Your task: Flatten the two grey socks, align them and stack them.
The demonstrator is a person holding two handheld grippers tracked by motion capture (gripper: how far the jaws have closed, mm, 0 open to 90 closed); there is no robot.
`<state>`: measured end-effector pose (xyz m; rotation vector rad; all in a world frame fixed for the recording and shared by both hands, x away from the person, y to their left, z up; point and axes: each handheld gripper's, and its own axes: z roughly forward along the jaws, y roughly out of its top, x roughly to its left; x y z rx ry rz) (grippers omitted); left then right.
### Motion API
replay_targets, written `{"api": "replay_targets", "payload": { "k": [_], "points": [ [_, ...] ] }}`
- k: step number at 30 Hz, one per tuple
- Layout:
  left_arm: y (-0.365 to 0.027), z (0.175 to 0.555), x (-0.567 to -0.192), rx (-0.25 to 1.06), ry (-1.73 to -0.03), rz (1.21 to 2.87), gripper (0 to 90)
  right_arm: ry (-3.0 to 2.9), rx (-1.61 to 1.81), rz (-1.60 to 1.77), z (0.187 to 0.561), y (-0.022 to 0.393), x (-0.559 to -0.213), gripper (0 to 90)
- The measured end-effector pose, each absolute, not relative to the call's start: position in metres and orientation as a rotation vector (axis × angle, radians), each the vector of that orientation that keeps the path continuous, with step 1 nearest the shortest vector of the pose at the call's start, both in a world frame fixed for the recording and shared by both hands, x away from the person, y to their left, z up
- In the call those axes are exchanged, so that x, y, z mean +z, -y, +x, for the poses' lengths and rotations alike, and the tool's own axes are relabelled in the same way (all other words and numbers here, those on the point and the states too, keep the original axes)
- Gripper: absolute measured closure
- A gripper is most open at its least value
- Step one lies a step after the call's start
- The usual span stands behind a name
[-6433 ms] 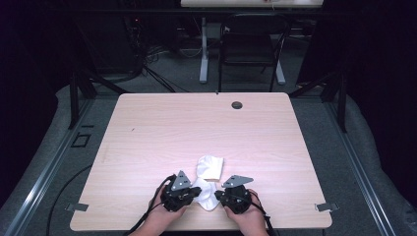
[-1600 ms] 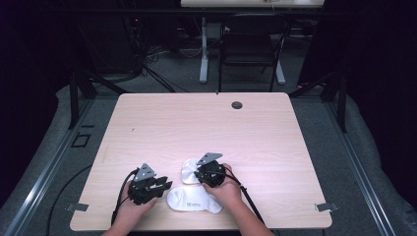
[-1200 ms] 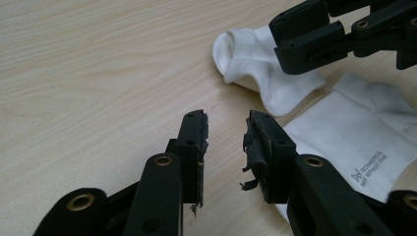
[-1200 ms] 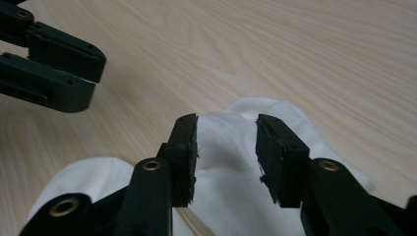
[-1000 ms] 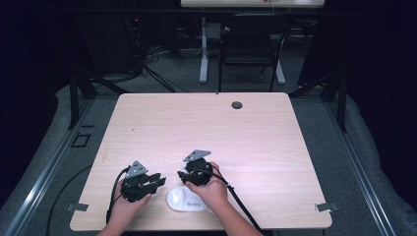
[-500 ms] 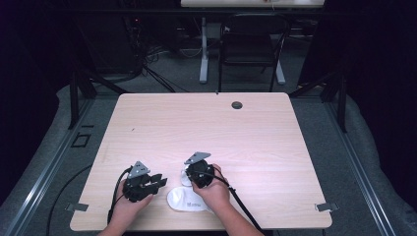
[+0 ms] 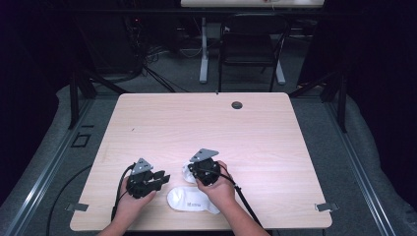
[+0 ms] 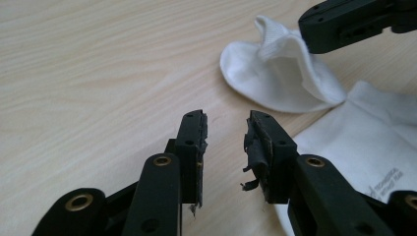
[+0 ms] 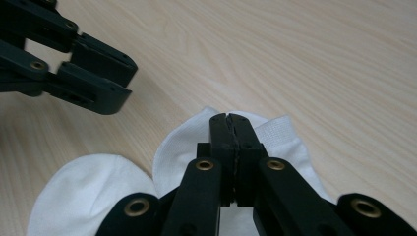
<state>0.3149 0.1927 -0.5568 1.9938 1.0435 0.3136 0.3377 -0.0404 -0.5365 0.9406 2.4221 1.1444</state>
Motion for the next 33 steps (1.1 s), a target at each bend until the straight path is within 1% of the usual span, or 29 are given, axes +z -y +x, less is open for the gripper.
{"api": "replay_targets", "payload": {
  "k": [3,4,5,6,8,12,13,16,24,27,32,33],
  "points": [
    [-0.171,0.327,-0.555,0.325,-0.989,2.014,71.1,-2.406,1.173,0.939,0.337,0.049,-0.531,90.0],
    [-0.171,0.327,-0.555,0.325,-0.989,2.014,72.0,-2.406,1.173,0.939,0.337,0.049,-0.531,90.0],
    [-0.158,0.335,-0.557,0.334,-0.963,2.042,72.6,-2.407,1.172,0.938,0.337,0.053,-0.531,90.0],
    [-0.158,0.335,-0.557,0.334,-0.963,2.042,72.7,-2.407,1.172,0.938,0.337,0.053,-0.531,90.0],
    [-0.142,0.346,-0.564,0.312,-0.944,2.059,72.2,-2.405,1.180,0.950,0.337,0.056,-0.533,90.0],
    [-0.130,0.351,-0.571,0.325,-0.925,2.103,71.1,-2.410,1.178,0.942,0.335,0.061,-0.534,90.0],
    [-0.126,0.354,-0.574,0.329,-0.937,2.137,71.1,-2.402,1.186,0.952,0.335,0.062,-0.536,90.0],
    [-0.125,0.353,-0.577,0.331,-0.948,2.173,70.8,-2.398,1.179,0.956,0.334,0.069,-0.536,90.0],
    [-0.132,0.346,-0.579,0.347,-0.981,2.156,69.9,-2.350,1.181,1.005,0.332,0.102,-0.535,90.0],
    [-0.134,0.342,-0.578,0.343,-1.016,2.156,69.9,-2.343,1.148,1.043,0.331,0.117,-0.541,90.0],
    [-0.135,0.340,-0.577,0.348,-1.039,2.158,69.8,-2.331,1.118,1.107,0.333,0.128,-0.551,90.0],
    [-0.135,0.338,-0.576,0.346,-1.050,2.158,69.8,-2.315,1.118,1.126,0.332,0.133,-0.551,88.8]
  ]
}}
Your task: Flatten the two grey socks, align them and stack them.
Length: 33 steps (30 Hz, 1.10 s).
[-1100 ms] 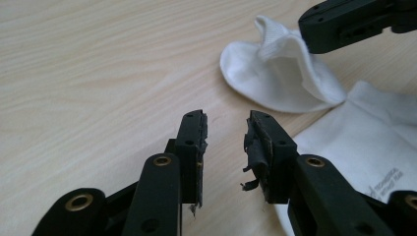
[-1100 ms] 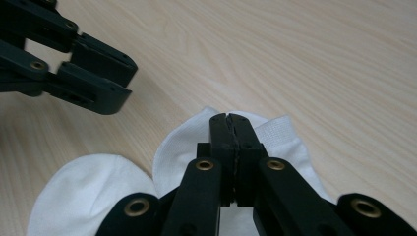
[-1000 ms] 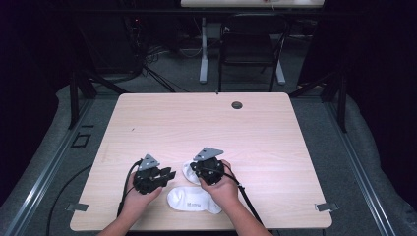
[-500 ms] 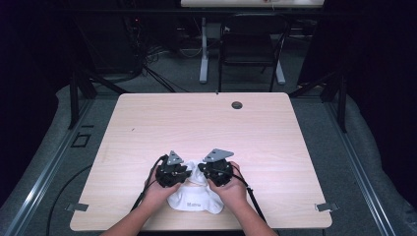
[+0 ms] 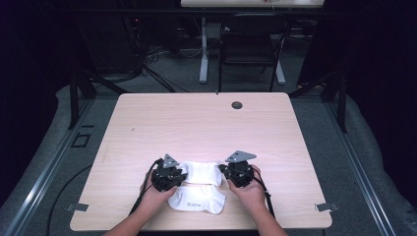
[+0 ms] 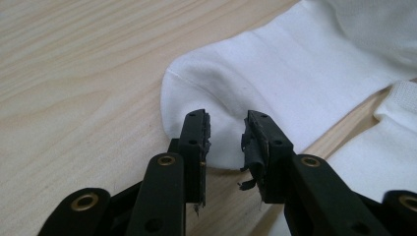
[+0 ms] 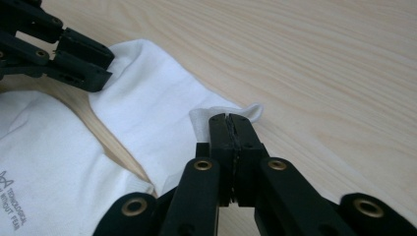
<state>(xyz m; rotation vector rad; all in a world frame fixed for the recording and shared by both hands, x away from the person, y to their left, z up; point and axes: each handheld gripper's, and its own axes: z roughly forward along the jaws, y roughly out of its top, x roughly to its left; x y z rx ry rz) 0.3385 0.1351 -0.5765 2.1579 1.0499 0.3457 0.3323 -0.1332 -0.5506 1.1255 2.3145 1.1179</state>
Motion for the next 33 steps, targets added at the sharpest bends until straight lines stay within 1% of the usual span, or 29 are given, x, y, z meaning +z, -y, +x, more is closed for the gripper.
{"api": "replay_targets", "payload": {
  "k": [7,15,20,25,30,33],
  "points": [
    [-0.137,0.337,-0.576,0.342,-1.065,2.159,69.9,-2.238,1.192,1.132,0.324,0.142,-0.536,83.0],
    [-0.137,0.338,-0.576,0.341,-1.075,2.143,69.7,-2.284,1.184,0.994,0.313,0.115,-0.539,78.7],
    [-0.139,0.338,-0.577,0.326,-1.090,2.117,69.0,-2.333,1.131,0.983,0.316,0.106,-0.550,78.8],
    [-0.140,0.337,-0.578,0.331,-1.087,2.108,68.8,-2.348,1.062,1.101,0.328,0.116,-0.568,79.1],
    [-0.141,0.337,-0.579,0.320,-1.092,2.096,66.6,-2.337,1.043,1.170,0.333,0.126,-0.578,79.6],
    [-0.140,0.335,-0.579,0.334,-1.085,2.098,66.2,-2.332,1.039,1.190,0.335,0.129,-0.580,79.7]
  ]
}}
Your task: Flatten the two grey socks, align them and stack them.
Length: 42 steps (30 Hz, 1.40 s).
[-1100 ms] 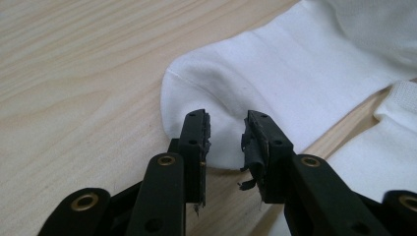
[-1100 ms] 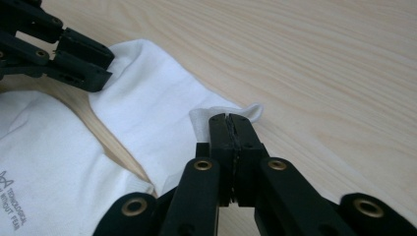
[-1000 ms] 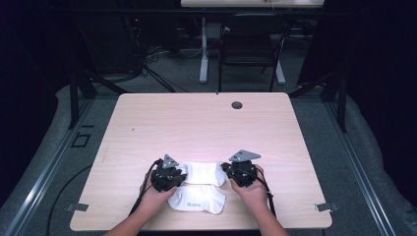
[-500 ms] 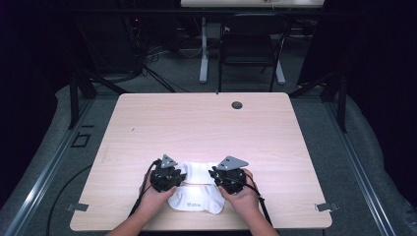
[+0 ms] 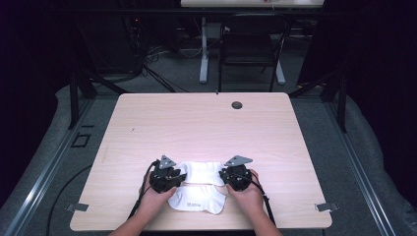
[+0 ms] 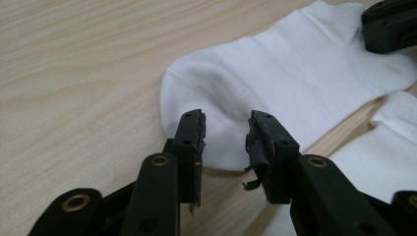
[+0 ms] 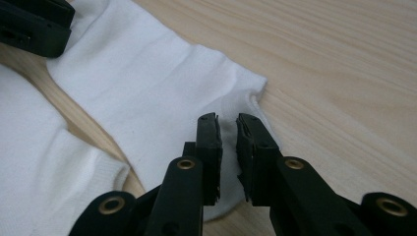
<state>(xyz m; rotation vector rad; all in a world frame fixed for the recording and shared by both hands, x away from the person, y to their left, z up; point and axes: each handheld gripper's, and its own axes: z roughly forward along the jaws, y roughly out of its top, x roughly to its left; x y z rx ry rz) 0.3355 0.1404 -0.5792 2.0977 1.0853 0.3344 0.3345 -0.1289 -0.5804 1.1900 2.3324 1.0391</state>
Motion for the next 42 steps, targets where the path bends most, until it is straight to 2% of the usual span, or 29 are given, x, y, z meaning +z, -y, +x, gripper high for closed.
{"api": "replay_targets", "payload": {
  "k": [7,12,13,17,24,32,34,35,42],
  "points": [
    [-0.141,0.333,-0.578,0.343,-1.081,2.116,65.8,-2.317,1.046,1.186,0.338,0.130,-0.582,79.1],
    [-0.142,0.333,-0.578,0.325,-1.076,2.116,63.4,-2.284,1.072,1.224,0.343,0.131,-0.583,75.2],
    [-0.143,0.333,-0.578,0.321,-1.070,2.118,60.3,-2.275,1.090,1.203,0.339,0.131,-0.577,75.3],
    [-0.147,0.335,-0.577,0.317,-1.081,2.109,58.7,-2.326,1.123,1.111,0.322,0.127,-0.561,77.8],
    [-0.153,0.336,-0.573,0.314,-1.096,2.073,57.5,-2.409,1.074,0.994,0.305,0.111,-0.559,79.0],
    [-0.162,0.353,-0.566,0.353,-1.121,2.062,59.2,-2.275,1.065,1.211,0.335,0.130,-0.572,77.1],
    [-0.165,0.359,-0.568,0.348,-1.142,2.041,59.2,-2.244,1.072,1.245,0.340,0.134,-0.571,75.0],
    [-0.168,0.364,-0.570,0.343,-1.158,2.058,58.7,-2.224,1.084,1.242,0.343,0.137,-0.568,69.3],
    [-0.169,0.369,-0.575,0.341,-1.138,2.062,56.4,-2.227,1.116,1.280,0.351,0.140,-0.570,64.3]
  ]
}}
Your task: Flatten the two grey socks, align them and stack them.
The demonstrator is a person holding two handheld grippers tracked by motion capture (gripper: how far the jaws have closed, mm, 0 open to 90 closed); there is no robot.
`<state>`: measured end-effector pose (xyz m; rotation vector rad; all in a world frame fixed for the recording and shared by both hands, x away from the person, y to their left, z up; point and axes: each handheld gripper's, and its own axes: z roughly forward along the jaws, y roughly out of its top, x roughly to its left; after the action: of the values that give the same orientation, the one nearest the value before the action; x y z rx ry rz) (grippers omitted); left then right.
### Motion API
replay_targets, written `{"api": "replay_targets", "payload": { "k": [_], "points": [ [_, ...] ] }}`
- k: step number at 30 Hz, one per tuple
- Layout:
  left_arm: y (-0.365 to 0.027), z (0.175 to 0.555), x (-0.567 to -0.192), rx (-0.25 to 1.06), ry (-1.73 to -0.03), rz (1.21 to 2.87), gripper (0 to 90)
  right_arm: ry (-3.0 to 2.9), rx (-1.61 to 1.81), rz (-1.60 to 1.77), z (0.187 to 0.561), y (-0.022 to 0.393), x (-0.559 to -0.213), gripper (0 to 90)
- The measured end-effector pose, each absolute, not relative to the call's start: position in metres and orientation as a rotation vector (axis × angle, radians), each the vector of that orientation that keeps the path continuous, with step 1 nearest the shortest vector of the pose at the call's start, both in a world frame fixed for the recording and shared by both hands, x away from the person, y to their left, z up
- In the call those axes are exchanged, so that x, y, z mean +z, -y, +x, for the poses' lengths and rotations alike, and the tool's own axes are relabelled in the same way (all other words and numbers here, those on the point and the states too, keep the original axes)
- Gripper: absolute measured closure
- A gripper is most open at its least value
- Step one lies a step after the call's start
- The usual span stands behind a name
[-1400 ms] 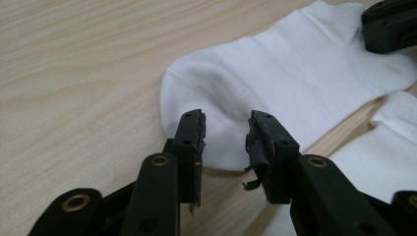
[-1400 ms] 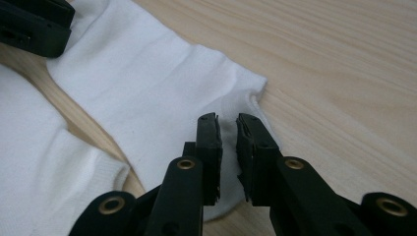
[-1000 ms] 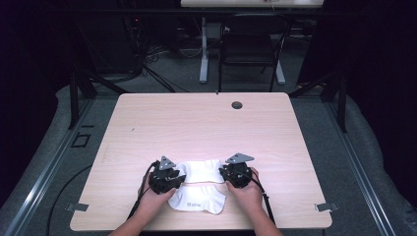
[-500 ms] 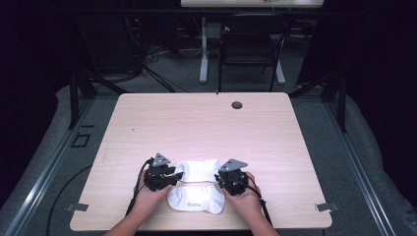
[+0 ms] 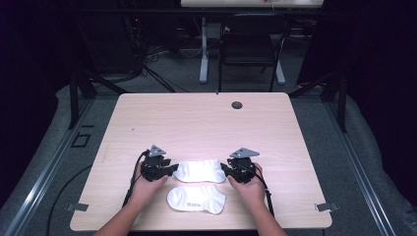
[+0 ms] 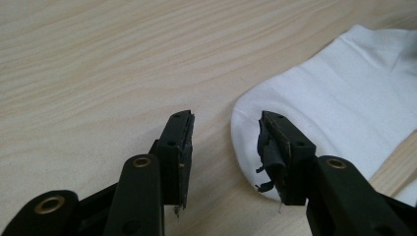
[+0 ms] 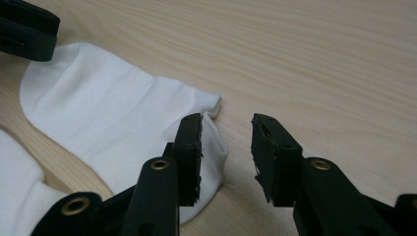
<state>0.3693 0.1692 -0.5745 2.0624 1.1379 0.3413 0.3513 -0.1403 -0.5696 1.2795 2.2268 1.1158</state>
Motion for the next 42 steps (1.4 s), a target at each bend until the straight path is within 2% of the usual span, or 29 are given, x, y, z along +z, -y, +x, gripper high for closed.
{"api": "replay_targets", "payload": {
  "k": [12,22,26,27,32,42],
  "points": [
    [-0.162,0.369,-0.580,0.368,-1.102,2.099,58.3,-2.285,1.082,1.296,0.354,0.137,-0.581,65.1],
    [-0.158,0.365,-0.581,0.383,-1.053,2.119,72.4,-2.285,1.081,1.284,0.352,0.137,-0.583,70.5],
    [-0.158,0.364,-0.581,0.374,-1.058,2.104,77.5,-2.283,1.078,1.267,0.351,0.135,-0.584,75.6],
    [-0.158,0.364,-0.582,0.366,-1.056,2.103,77.5,-2.289,1.081,1.257,0.351,0.135,-0.584,79.7],
    [-0.157,0.363,-0.582,0.348,-1.052,2.097,86.6,-2.299,1.067,1.239,0.349,0.132,-0.582,85.9],
    [-0.160,0.365,-0.580,0.311,-1.073,2.085,88.7,-2.299,1.092,1.252,0.349,0.131,-0.580,86.2]
  ]
}}
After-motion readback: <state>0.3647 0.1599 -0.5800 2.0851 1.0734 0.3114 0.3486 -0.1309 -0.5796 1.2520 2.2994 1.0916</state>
